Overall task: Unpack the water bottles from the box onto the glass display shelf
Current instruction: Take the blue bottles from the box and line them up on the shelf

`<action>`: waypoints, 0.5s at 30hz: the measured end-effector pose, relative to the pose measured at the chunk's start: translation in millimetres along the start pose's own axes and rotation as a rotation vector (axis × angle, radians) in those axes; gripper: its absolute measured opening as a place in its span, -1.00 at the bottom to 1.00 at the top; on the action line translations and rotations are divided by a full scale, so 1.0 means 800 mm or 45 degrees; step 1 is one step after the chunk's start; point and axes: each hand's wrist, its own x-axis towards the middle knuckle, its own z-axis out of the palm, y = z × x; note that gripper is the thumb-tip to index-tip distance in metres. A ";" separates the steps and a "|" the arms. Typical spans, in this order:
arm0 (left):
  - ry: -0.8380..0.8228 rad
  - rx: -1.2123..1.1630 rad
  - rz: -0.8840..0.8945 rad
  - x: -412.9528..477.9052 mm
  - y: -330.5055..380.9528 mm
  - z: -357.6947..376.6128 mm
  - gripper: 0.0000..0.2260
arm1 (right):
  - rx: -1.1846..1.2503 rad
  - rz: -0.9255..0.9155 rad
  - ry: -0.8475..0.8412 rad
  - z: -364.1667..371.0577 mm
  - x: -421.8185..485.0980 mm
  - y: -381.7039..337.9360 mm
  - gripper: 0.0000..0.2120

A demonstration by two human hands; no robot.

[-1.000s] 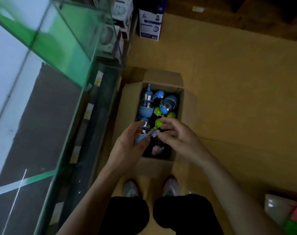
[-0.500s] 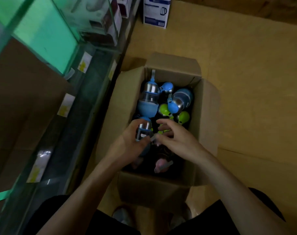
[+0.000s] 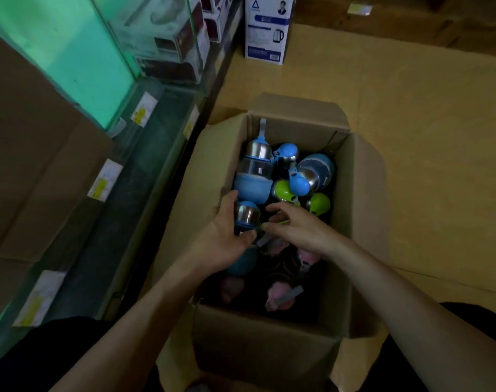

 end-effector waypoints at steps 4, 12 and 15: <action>0.002 -0.033 -0.017 0.004 -0.006 0.012 -0.10 | 0.108 0.005 0.036 0.017 0.007 -0.005 -0.60; 0.028 0.006 -0.060 0.012 -0.006 0.019 -0.03 | 0.137 -0.030 0.122 0.045 0.031 -0.007 -0.79; 0.040 0.034 -0.094 0.010 -0.004 0.021 -0.05 | 0.225 0.013 0.102 0.057 0.038 -0.007 -0.77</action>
